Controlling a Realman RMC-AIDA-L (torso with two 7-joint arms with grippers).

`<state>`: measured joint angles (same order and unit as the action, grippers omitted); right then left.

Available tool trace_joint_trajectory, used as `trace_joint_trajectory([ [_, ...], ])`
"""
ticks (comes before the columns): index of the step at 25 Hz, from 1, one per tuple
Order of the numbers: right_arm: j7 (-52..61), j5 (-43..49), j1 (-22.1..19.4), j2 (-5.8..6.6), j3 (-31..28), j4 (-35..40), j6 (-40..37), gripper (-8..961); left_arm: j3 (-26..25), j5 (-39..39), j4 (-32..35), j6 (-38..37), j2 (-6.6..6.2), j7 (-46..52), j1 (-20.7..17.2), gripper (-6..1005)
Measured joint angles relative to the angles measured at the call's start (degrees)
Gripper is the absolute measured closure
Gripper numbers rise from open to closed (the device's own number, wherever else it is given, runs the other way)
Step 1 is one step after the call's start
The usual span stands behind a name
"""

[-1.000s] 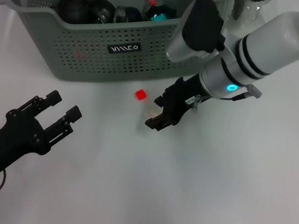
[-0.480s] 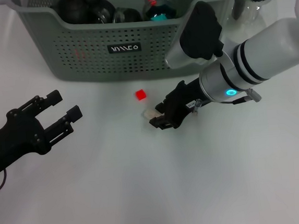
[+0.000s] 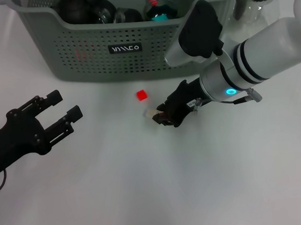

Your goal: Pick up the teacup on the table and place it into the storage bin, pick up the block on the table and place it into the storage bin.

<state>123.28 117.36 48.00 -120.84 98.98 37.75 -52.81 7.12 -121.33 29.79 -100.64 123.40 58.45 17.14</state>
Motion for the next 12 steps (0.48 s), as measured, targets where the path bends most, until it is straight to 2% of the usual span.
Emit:
trace_joint_trajectory([
  [7, 0.1, -0.2, -0.6, 0.36, -1.0, 1.1, -1.5, 745, 0.0, 0.1, -0.1, 0.0, 0.00, 0.0, 0.1, 333],
  [9, 0.1, -0.2, -1.4, 0.62, -3.1, 3.3, -3.8, 740, 0.0, 0.1, -0.1, 0.0, 0.00, 0.0, 0.0, 333],
  [12, 0.1, 0.0, -4.5, 1.20, -9.4, 10.6, -11.1, 732, 0.0, 0.1, -0.1, 0.0, 0.00, 0.0, -0.2, 333],
])
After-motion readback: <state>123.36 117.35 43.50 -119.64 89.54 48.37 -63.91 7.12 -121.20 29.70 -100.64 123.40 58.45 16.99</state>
